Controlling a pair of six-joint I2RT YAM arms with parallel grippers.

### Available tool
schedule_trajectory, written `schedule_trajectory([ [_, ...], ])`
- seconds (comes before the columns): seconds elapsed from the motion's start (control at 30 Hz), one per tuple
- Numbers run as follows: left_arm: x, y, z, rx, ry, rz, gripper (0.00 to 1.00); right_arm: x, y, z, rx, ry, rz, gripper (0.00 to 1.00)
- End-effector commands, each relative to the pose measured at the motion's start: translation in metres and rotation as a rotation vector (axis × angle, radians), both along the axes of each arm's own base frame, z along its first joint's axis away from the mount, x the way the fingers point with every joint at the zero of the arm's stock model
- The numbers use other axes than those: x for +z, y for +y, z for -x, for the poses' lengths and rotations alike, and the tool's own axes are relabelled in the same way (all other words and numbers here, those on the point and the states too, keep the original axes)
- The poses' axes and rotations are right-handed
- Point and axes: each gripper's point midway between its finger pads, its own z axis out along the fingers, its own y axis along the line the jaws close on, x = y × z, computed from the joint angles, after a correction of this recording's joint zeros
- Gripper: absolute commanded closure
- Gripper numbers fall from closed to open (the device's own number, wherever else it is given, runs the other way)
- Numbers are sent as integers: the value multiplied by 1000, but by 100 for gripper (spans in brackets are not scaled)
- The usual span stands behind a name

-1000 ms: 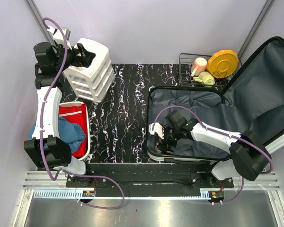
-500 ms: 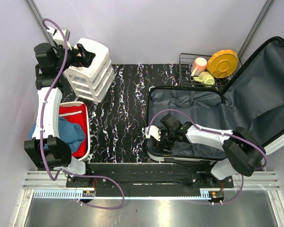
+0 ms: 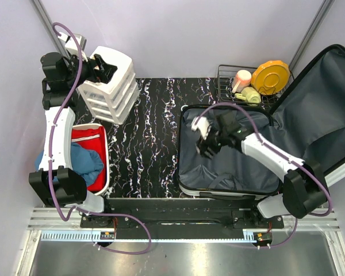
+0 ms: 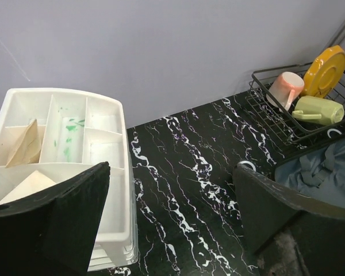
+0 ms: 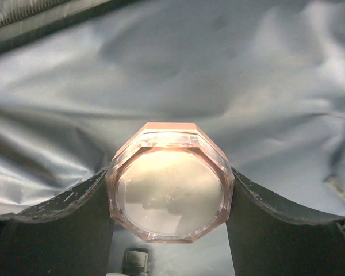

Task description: Open, take out, and arrange the luggage

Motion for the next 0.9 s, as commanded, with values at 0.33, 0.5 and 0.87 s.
schedule_trajectory([
  [0.33, -4, -90, 56, -414, -142, -104, 6, 251, 40, -56, -109, 240, -765, 63],
  [0.5, 12, -128, 95, -550, -428, -157, 1, 312, 56, -49, -39, 406, -1000, 63],
  [0.87, 30, -217, 162, -607, -811, -148, 1, 353, 68, -25, 115, 526, -1075, 60],
])
